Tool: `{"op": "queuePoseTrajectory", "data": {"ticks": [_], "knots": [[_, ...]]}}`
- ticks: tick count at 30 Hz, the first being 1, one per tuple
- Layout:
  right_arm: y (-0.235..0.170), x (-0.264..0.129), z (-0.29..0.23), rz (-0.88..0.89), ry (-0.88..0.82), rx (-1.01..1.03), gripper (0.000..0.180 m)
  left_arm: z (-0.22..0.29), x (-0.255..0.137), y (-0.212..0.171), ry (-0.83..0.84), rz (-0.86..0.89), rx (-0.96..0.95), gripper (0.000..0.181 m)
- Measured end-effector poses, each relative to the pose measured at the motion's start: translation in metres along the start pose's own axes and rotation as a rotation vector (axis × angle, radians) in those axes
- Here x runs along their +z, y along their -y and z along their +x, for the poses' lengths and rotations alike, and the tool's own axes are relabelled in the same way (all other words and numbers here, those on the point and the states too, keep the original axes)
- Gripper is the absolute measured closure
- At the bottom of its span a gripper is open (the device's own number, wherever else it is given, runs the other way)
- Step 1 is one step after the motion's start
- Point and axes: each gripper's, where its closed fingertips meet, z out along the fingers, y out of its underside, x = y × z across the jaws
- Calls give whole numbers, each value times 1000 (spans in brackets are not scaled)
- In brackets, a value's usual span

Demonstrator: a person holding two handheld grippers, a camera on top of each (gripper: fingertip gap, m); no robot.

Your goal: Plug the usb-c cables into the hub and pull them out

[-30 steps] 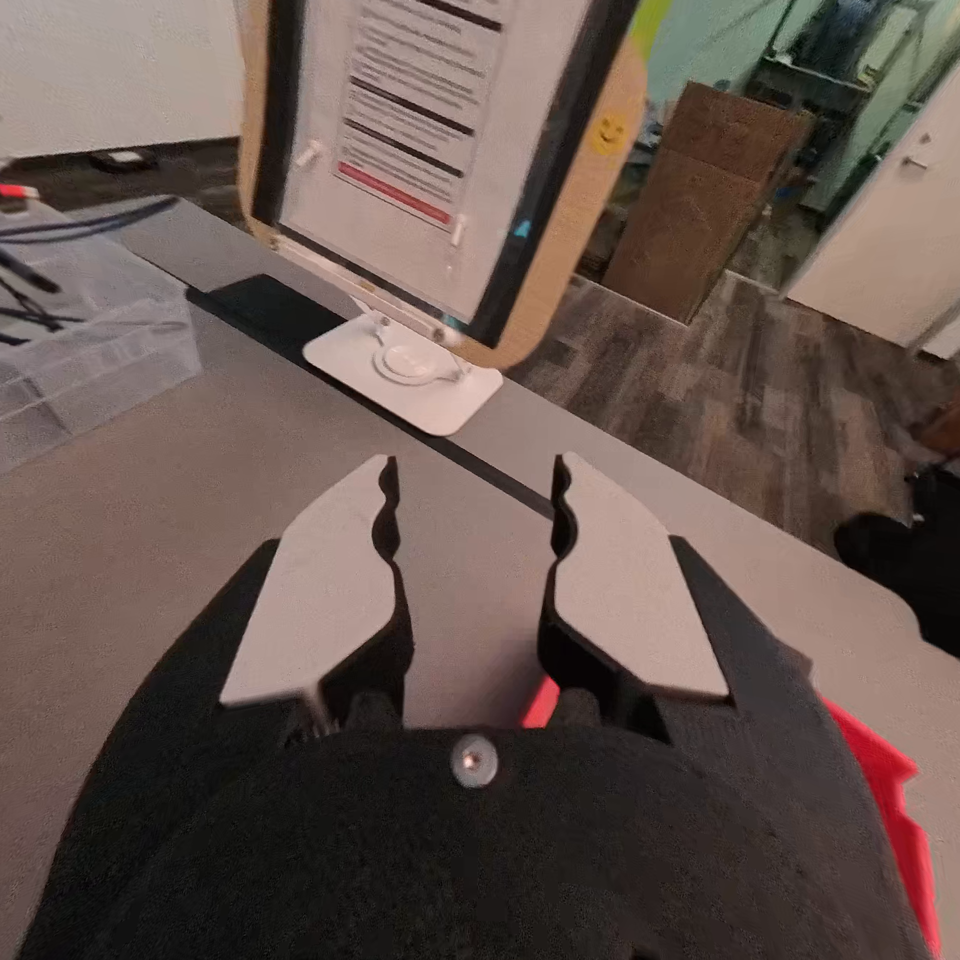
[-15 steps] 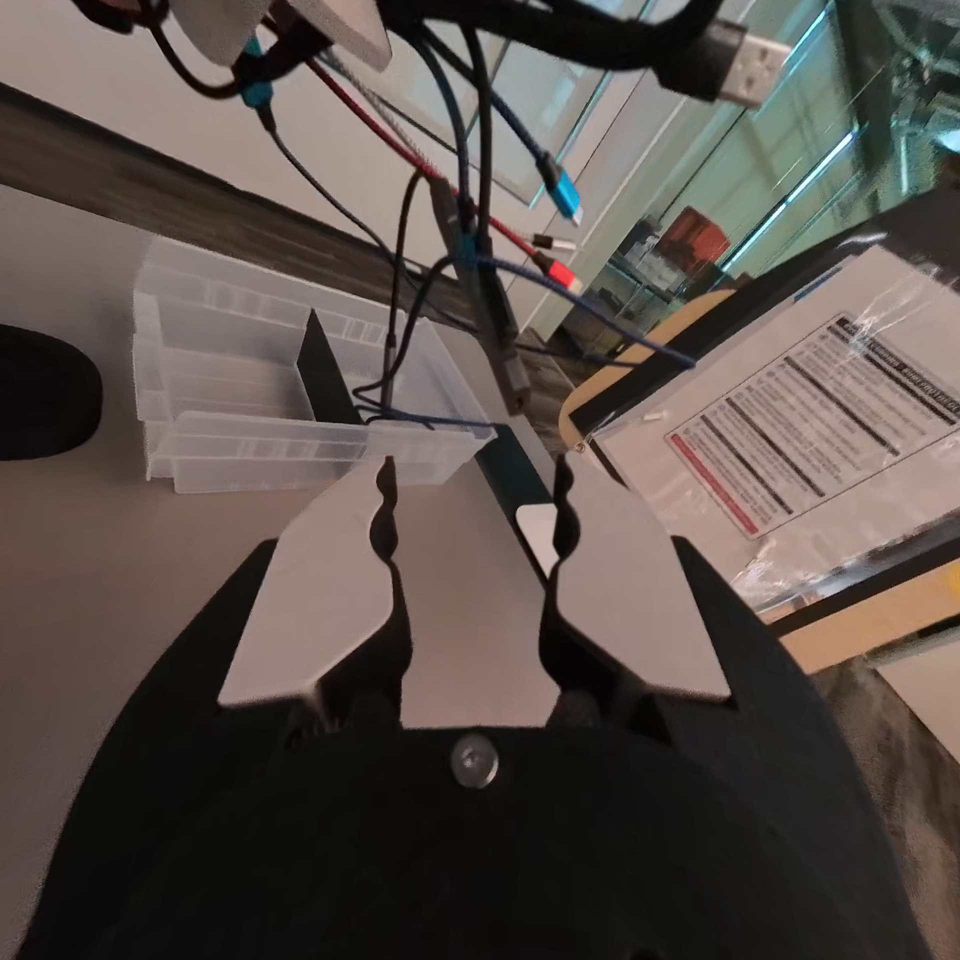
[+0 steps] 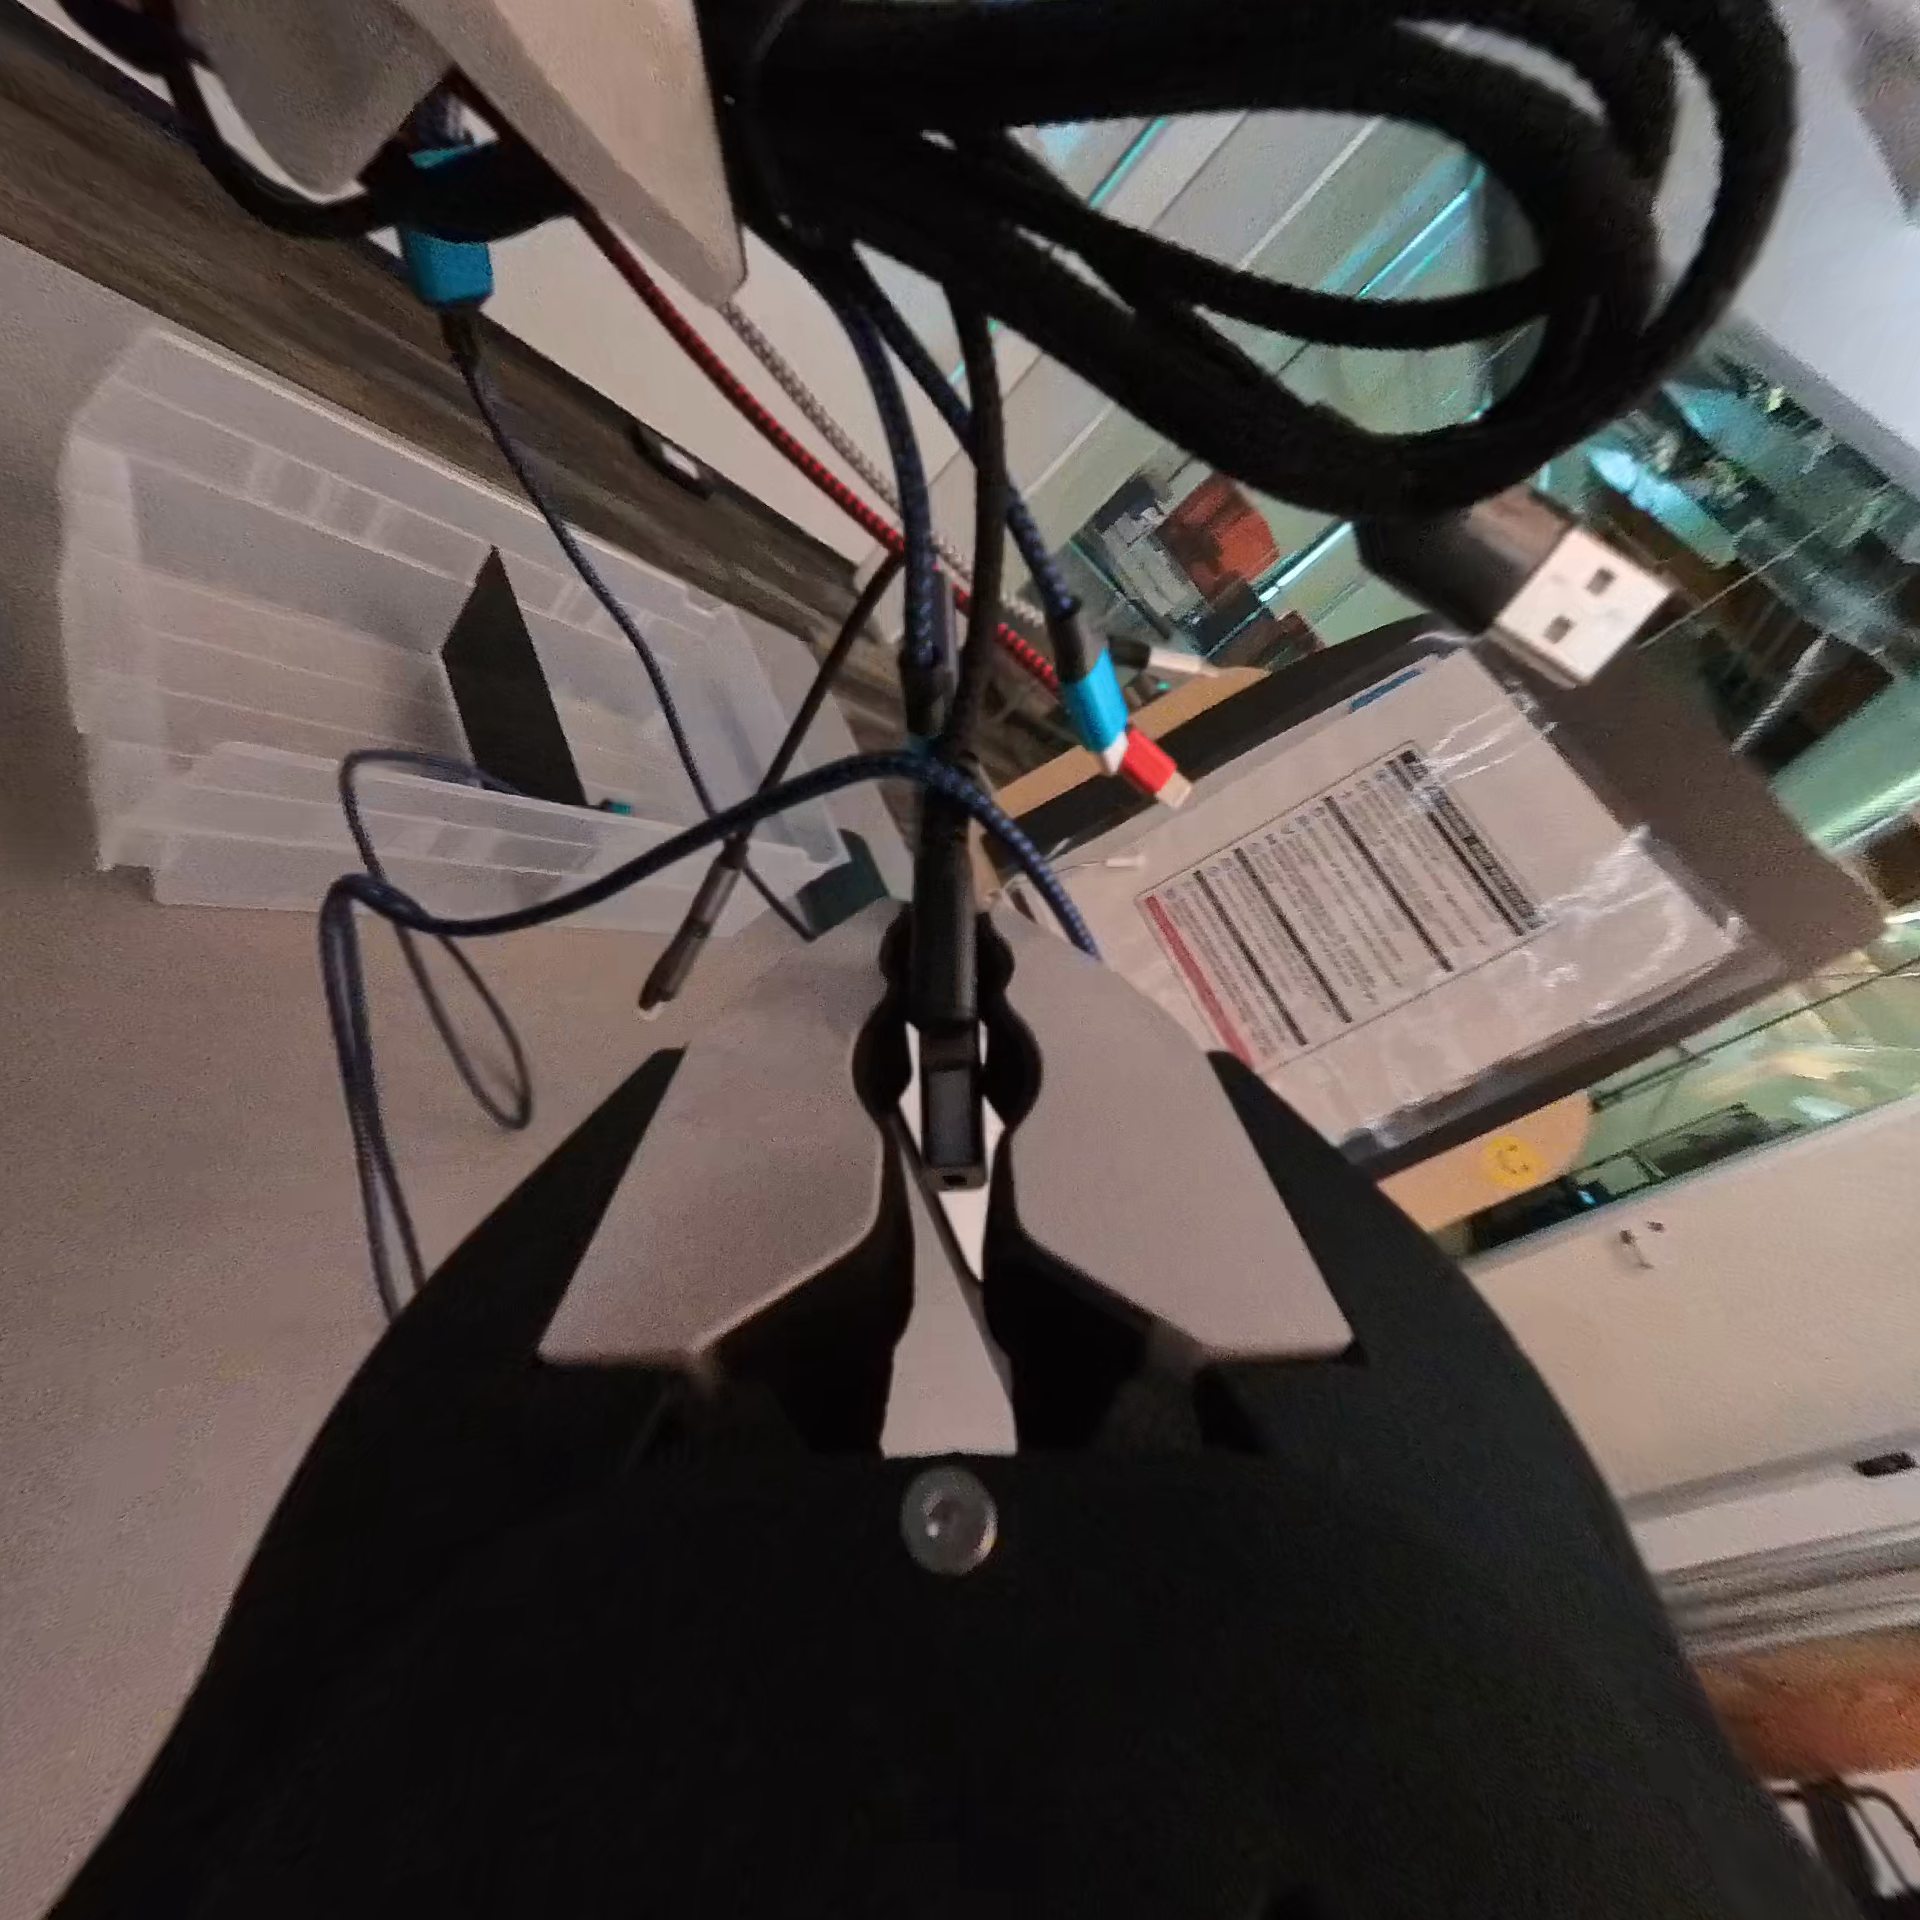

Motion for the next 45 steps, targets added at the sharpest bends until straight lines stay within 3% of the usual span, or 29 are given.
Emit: {"op": "queuePoseTrajectory", "data": {"ticks": [1,6,10,13,17,25,27,28,30,33,34,36,39,45], "knots": [[3,-5,5,4,-29,-23,170,2,-2,4,-19,31,-29,163],[-5,-23,33,-44,-137,-109,171,-17,-33,24,35,216,-115,142],[-11,-31,42,-35,-168,-200,170,-45,-62,21,80,310,-189,147],[-13,-37,52,-31,-220,-239,170,-73,-56,-20,114,163,-266,137],[-11,-55,72,-18,-288,-209,170,-85,-33,-91,7,-96,-351,134],[-18,-86,103,-2,-347,-92,170,-30,39,-212,-342,-522,-35,125],[-20,-87,105,-15,-350,-93,170,-13,49,-235,-416,-644,32,136],[-21,-87,106,-20,-353,-95,170,-4,50,-244,-460,-698,59,151],[-22,-87,106,-23,-350,-95,170,7,53,-249,-507,-748,84,181],[-25,-85,105,-33,-345,-98,170,14,55,-241,-528,-752,63,181],[-26,-85,106,-36,-345,-97,170,12,55,-239,-507,-745,70,179],[-28,-85,106,-36,-343,-89,170,6,57,-233,-453,-726,67,150],[-30,-85,107,-46,-343,-87,170,6,54,-222,-460,-691,16,132],[-33,-84,108,-59,-347,-88,170,29,44,-217,-599,-667,14,130]]}}
